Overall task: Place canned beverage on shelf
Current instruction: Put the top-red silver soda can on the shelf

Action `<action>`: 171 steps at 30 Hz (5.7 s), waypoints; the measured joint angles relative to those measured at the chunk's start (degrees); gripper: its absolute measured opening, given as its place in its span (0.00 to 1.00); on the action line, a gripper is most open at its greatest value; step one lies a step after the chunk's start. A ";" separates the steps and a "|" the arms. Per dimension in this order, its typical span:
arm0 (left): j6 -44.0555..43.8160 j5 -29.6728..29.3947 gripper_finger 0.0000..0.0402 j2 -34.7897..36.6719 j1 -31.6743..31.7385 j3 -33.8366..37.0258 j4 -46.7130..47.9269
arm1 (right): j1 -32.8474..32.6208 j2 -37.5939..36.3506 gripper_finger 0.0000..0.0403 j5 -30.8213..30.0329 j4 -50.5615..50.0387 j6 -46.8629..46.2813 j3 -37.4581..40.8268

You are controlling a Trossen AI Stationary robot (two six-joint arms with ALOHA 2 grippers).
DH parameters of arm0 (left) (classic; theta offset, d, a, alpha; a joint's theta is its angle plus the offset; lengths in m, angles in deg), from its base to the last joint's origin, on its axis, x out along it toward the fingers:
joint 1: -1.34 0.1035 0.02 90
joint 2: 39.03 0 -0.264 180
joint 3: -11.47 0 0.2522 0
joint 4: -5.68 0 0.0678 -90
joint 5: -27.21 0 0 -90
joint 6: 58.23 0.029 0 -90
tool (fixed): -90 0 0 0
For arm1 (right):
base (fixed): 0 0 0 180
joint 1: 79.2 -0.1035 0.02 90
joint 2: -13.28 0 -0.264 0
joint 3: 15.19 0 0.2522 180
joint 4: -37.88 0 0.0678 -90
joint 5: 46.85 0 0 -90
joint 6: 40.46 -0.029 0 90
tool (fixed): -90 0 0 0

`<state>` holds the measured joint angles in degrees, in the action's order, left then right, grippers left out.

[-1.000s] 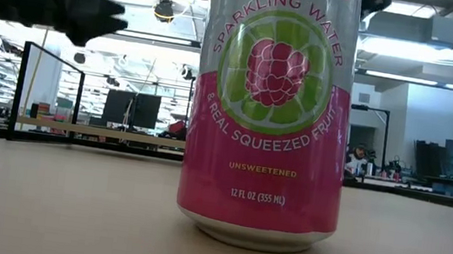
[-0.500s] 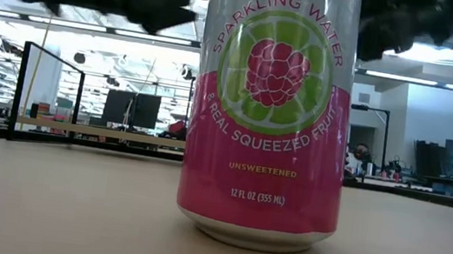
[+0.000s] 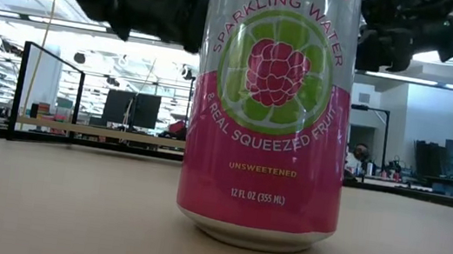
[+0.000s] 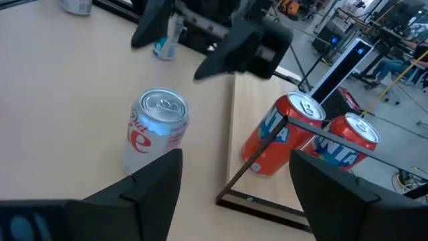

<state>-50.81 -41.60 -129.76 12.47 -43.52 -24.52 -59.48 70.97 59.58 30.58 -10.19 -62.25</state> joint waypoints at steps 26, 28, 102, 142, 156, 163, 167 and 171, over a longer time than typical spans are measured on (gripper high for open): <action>0.96 -0.93 0.73 -3.17 -0.22 -0.16 5.84 | 0.31 1.66 0.74 0.10 2.18 -0.68 0.02; 0.97 -0.89 0.73 -3.16 -0.22 -0.16 5.97 | 0.31 1.66 0.74 0.10 2.18 -0.54 0.02; -0.50 -20.24 0.98 -3.12 -4.07 -0.14 -0.55 | 0.31 1.66 0.74 0.17 2.09 -0.31 0.02; -4.92 -14.15 0.99 -3.12 -4.02 -0.14 10.41 | 0.30 1.66 0.74 0.17 1.70 -0.29 0.00; -4.86 -15.94 0.93 -3.12 -4.02 -0.16 10.92 | 0.31 1.66 0.74 0.17 1.70 -0.27 0.00; -4.30 -15.87 0.75 -3.12 -4.02 -0.16 11.01 | 0.31 1.66 0.74 0.17 1.72 -0.27 0.00; -3.97 -15.89 0.67 -3.12 -4.02 -0.16 10.85 | 0.31 1.66 0.74 0.18 1.70 -0.27 0.00; -4.02 -13.21 0.67 -1.89 -3.89 -0.11 11.37 | 0.31 1.66 0.74 0.17 1.55 -0.25 0.00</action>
<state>-54.84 -54.81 -131.65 8.58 -43.63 -13.15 -59.17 72.63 59.75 32.13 -10.44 -62.25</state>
